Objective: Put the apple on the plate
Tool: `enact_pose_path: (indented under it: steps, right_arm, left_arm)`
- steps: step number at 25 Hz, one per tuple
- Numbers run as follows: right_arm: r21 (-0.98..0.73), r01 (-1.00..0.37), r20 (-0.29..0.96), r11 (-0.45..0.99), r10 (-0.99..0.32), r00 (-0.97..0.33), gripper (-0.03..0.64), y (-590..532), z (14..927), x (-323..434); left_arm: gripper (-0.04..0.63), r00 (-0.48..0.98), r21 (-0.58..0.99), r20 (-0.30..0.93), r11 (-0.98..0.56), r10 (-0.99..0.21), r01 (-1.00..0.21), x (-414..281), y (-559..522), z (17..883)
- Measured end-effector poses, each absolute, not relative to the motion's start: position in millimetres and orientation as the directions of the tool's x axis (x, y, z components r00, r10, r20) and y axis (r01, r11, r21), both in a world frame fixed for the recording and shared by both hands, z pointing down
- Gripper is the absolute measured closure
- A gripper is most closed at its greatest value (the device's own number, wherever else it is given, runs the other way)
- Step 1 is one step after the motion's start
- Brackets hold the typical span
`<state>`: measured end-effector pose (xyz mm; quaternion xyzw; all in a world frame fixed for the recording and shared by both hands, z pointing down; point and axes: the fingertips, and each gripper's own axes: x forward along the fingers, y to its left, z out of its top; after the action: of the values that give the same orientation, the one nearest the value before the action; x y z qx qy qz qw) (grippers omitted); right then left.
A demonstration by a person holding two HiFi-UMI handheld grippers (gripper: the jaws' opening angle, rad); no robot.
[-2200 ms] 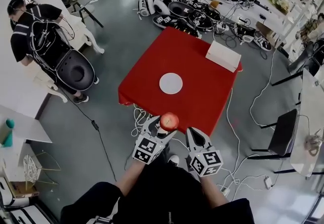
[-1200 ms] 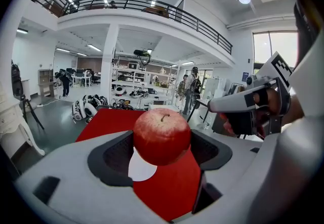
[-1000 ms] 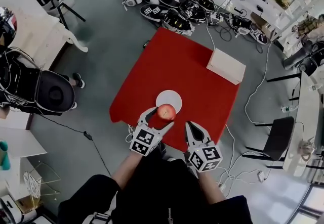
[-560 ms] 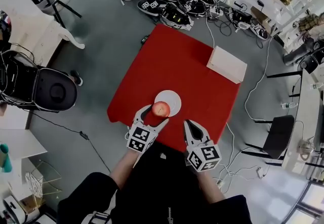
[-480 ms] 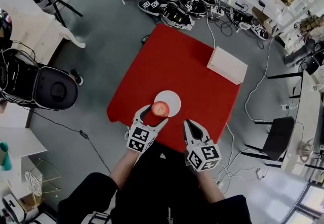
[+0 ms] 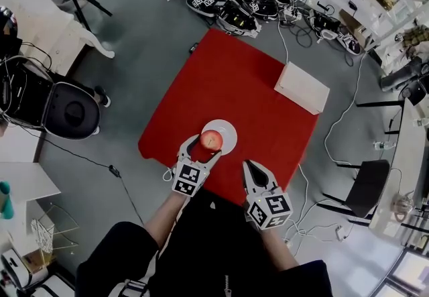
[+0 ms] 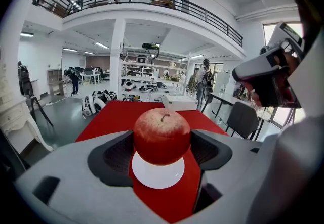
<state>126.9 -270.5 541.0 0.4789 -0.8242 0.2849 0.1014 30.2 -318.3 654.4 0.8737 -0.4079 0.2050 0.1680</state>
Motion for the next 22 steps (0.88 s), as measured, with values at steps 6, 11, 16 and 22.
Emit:
enact_pose_path:
  steps: [6,11,16,22]
  right_arm:
    - [-0.355,-0.854,0.463,0.382,-0.721,-0.515,0.605,-268,545,127]
    - [-0.327,-0.869,0.492,0.372,-0.718,-0.492,0.604,-266,552,128]
    - [-0.324,-0.876,0.513,0.358,-0.712,-0.481,0.605,-266,561,129]
    - [-0.32,-0.89,0.539,0.326,-0.71,-0.453,0.605,-262,565,134]
  left_arm:
    - [0.238,0.59,0.107,0.46,-0.619,-0.663,-0.778,38,-325,685]
    - [0.238,0.593,0.083,0.467,-0.635,-0.656,-0.768,45,-332,711]
    - [0.238,0.596,0.11,0.515,-0.642,-0.616,-0.759,53,-337,747]
    - [0.238,0.595,0.118,0.543,-0.648,-0.593,-0.752,58,-347,772]
